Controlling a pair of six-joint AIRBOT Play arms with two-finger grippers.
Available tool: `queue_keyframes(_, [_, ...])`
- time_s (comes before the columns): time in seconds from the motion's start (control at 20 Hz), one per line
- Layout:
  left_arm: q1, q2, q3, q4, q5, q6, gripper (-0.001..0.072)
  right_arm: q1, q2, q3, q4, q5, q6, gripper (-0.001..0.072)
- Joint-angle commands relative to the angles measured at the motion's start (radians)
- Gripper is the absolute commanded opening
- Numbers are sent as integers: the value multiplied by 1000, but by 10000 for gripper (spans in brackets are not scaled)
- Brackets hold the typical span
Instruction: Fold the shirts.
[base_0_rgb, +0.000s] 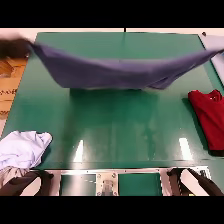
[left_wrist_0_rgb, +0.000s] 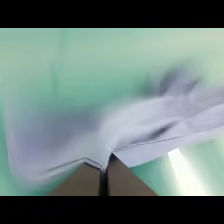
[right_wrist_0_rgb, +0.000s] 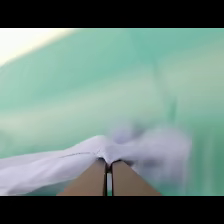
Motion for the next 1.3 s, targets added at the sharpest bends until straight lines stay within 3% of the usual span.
queue_keyframes(0.0, [0, 76, 383, 16, -15, 3, 17, -30, 133, 284, -7, -59, 37, 18])
queue_keyframes(0.2, [0, 83, 602, 15, -19, 1, 17, -48, 222, 449, -19, -171, 44, 18])
queue_keyframes(0.35, [0, 83, 591, 23, -25, -5, 18, -48, 244, 468, -38, -248, 43, 18])
queue_keyframes(0.5, [0, 82, 469, 79, -7, -6, 18, -48, 209, 425, -39, -212, 44, 18])
queue_keyframes(0.7, [0, 19, 197, 76, -30, -8, 18, -43, 134, 189, 27, -154, 30, 18])
queue_keyframes(0.8, [0, -44, 80, 37, -25, -1, 17, 2, 91, 1, 58, -155, -46, 18])
queue_keyframes(1.0, [-1, -241, -105, -20, -4, 50, 18, 120, -36, -366, 59, -336, -162, 18])
queue_keyframes(1.1, [-1, -369, -165, -43, 22, 53, 18, 165, -167, -437, 63, -418, -172, 17])
queue_keyframes(1.25, [-1, -549, -196, -91, 82, 51, 17, 175, -423, -393, 151, -424, -195, 18])
